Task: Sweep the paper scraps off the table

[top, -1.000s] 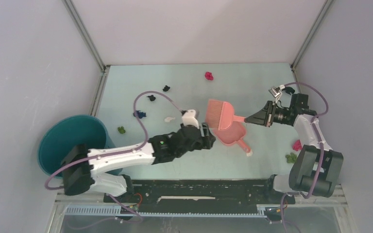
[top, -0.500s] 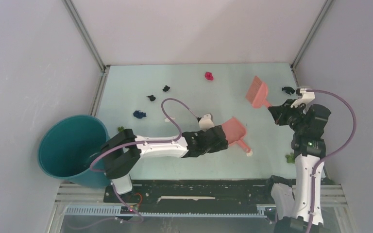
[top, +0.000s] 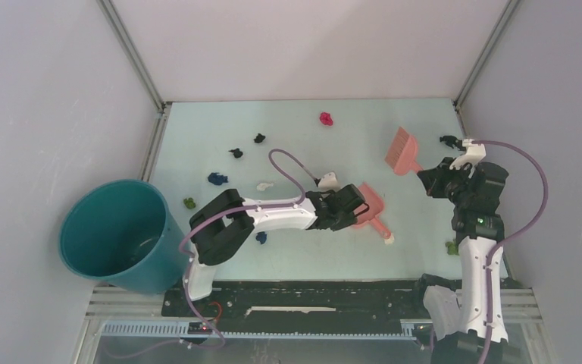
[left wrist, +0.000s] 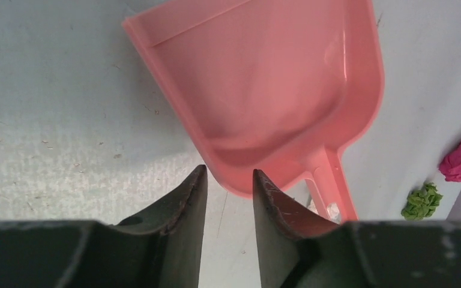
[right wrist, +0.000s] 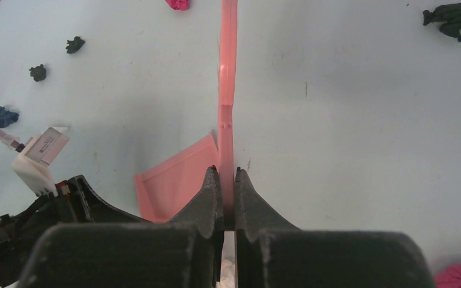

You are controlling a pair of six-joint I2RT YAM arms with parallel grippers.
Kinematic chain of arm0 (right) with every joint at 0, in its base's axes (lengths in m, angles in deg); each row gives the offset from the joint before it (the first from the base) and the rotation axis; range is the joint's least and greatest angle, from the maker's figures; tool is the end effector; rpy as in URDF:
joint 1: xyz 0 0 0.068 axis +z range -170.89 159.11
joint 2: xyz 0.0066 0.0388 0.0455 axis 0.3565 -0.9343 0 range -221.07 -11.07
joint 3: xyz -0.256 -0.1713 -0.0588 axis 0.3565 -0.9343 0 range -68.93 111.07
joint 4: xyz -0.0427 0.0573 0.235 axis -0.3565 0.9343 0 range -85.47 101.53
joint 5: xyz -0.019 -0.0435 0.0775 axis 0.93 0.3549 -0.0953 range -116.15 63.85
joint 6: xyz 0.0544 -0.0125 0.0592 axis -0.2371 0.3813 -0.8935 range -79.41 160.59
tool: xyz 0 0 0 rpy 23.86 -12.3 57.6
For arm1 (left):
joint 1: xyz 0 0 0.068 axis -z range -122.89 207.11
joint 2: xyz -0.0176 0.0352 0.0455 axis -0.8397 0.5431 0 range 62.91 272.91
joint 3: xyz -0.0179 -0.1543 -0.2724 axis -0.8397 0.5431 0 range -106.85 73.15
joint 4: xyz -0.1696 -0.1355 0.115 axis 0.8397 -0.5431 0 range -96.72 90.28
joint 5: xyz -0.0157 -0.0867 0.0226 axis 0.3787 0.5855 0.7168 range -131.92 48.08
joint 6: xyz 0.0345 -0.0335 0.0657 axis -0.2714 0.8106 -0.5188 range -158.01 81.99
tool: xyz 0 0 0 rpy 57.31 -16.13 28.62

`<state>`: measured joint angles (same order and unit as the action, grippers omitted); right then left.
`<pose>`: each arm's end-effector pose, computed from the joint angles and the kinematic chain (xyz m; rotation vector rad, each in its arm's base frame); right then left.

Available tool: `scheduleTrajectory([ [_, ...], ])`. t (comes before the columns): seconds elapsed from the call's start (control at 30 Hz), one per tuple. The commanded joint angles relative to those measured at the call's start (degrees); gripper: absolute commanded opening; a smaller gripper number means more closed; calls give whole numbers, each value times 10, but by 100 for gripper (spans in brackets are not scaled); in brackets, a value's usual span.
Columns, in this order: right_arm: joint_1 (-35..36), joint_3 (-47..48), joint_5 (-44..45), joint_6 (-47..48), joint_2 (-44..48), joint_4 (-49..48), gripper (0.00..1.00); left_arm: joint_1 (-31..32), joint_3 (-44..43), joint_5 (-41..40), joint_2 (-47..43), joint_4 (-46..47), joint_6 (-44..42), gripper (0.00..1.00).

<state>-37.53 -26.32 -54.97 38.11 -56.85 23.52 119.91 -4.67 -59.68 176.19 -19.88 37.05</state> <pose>0.1663 -0.0142 0.3288 -0.0080 1.9211 0.3257 0.2209 -0.3826 0.1946 -0.3994 2.5517 -0.6001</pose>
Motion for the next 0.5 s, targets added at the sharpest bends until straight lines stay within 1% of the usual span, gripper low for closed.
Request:
scheduleTrajectory([
  [0.0,6,7,5,7,13,-22,0,-8,-24,4,12,-41,-2,35],
  [0.17,11,8,5,7,12,-23,0,-21,-22,6,8,-51,-29,27],
  [0.23,13,8,1,8,11,-22,0,-27,-27,13,7,-55,-48,19],
  [0.33,14,8,-7,9,13,-21,0,-35,-41,-3,-1,-83,-81,14],
  [0.4,13,8,-6,10,15,-20,0,-42,-41,-15,-13,-95,-108,10],
  [0.47,12,8,-6,10,16,-19,0,-50,-46,-22,-24,-105,-153,1],
])
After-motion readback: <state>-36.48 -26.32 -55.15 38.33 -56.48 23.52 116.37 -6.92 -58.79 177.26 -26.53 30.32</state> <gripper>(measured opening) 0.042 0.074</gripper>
